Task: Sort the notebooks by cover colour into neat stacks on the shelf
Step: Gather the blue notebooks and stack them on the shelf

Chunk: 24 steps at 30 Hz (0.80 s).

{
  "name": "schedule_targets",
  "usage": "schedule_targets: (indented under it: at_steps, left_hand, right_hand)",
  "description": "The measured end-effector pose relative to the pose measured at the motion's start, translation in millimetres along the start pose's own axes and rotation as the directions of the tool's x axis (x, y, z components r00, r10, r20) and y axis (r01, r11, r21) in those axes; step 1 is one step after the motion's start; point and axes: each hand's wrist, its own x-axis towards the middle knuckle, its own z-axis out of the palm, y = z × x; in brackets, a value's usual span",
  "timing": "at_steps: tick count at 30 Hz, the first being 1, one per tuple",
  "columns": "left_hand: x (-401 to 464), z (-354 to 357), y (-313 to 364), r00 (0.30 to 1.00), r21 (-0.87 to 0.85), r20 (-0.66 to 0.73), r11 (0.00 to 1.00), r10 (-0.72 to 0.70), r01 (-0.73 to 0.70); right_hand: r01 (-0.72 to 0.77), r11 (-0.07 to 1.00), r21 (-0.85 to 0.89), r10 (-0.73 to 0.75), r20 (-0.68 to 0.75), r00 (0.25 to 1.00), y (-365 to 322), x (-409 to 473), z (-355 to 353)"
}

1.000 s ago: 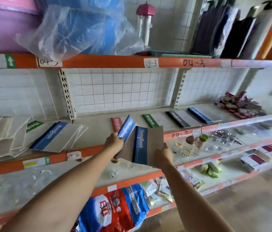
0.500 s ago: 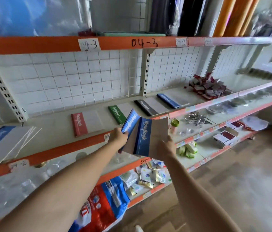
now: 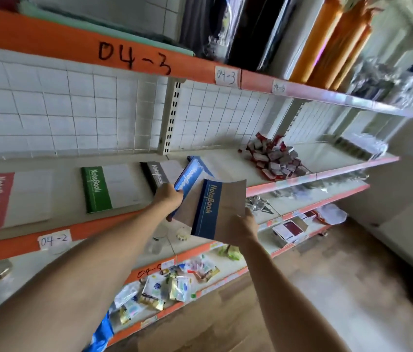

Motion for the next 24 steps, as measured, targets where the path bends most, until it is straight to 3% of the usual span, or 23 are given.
schedule_targets:
  at_steps: [8,14,24]
  left_hand:
    - [19.2,31.5,25.7,0.998,0.052,-0.042,0.998,-0.036,0.039]
    - [39.4,32.9,28.4,0.987,0.093,-0.127,0.989,-0.102,0.114]
    - [63.7,37.5,48.3,0.891,0.126,-0.377,0.939,-0.252,0.319]
  right_hand:
    - [0.060,0.996,-0.065,-0.059,0.013,0.998,6.5,63.9,-23.3]
    - [0.098,0.984,-0.150,-0.078,0.137,0.988,5.9,123.1,-11.6]
    - [0.316,0.913,-0.257,-0.227,0.321,0.919,-34.1,219.5,10.1]
